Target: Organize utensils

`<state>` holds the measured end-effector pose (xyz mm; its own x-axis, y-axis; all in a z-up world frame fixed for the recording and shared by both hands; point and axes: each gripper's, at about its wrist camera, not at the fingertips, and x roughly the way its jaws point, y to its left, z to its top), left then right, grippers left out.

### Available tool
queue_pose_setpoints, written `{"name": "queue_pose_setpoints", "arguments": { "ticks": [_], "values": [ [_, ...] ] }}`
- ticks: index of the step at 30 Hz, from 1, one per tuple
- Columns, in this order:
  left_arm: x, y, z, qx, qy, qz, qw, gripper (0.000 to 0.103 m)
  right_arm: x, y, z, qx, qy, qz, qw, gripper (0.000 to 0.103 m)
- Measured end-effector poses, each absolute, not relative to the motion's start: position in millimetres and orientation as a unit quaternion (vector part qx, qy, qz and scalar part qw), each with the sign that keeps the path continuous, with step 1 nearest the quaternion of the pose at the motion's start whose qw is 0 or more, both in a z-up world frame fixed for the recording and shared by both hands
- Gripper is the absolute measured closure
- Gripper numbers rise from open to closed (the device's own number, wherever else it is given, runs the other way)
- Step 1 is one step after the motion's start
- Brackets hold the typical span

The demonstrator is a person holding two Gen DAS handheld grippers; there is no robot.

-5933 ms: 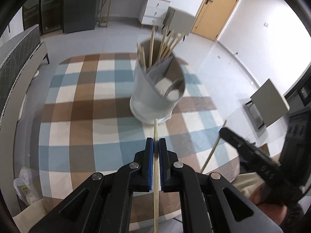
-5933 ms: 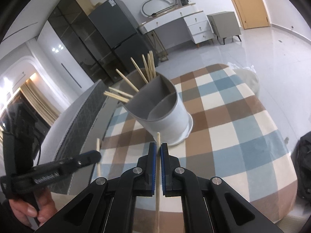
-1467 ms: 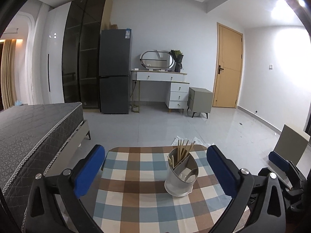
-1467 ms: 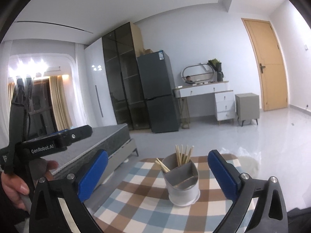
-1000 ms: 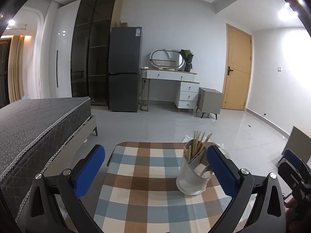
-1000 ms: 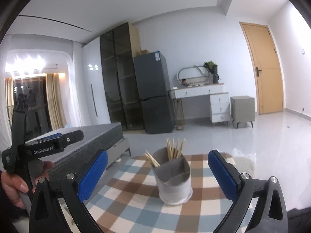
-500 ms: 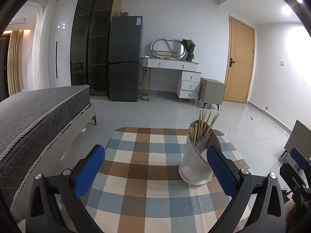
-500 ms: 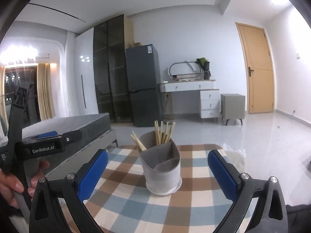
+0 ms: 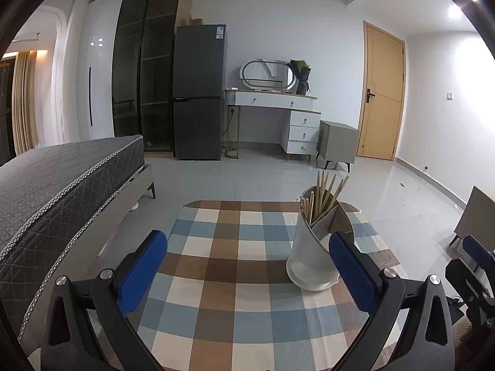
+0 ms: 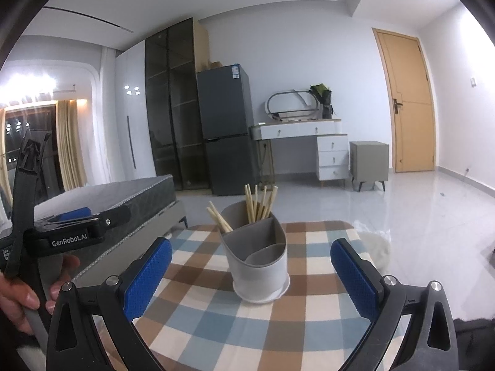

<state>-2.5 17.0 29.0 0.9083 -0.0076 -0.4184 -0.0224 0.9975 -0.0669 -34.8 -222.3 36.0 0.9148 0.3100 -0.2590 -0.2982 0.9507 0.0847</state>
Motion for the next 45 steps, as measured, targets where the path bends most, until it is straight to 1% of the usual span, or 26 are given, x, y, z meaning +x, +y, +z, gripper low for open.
{"name": "queue_pose_setpoints", "arguments": {
  "ticks": [13,34,38,45],
  "values": [
    [-1,13,28,-0.027,0.213,0.003,0.977,0.001,-36,-219,33,0.011,0.140,0.151,0.979,0.000],
    [-1,18,31,-0.045,0.213,0.000,0.976,0.001,-34,-215,32,-0.001,0.146,0.149,0.978,0.000],
    [-1,25,32,-0.062,0.211,0.002,0.976,0.001,-36,-214,32,-0.003,0.146,0.151,0.978,0.000],
    [-4,20,32,-0.052,0.205,0.002,0.977,0.001,-36,-212,33,-0.008,0.144,0.152,0.978,0.000]
  ]
}}
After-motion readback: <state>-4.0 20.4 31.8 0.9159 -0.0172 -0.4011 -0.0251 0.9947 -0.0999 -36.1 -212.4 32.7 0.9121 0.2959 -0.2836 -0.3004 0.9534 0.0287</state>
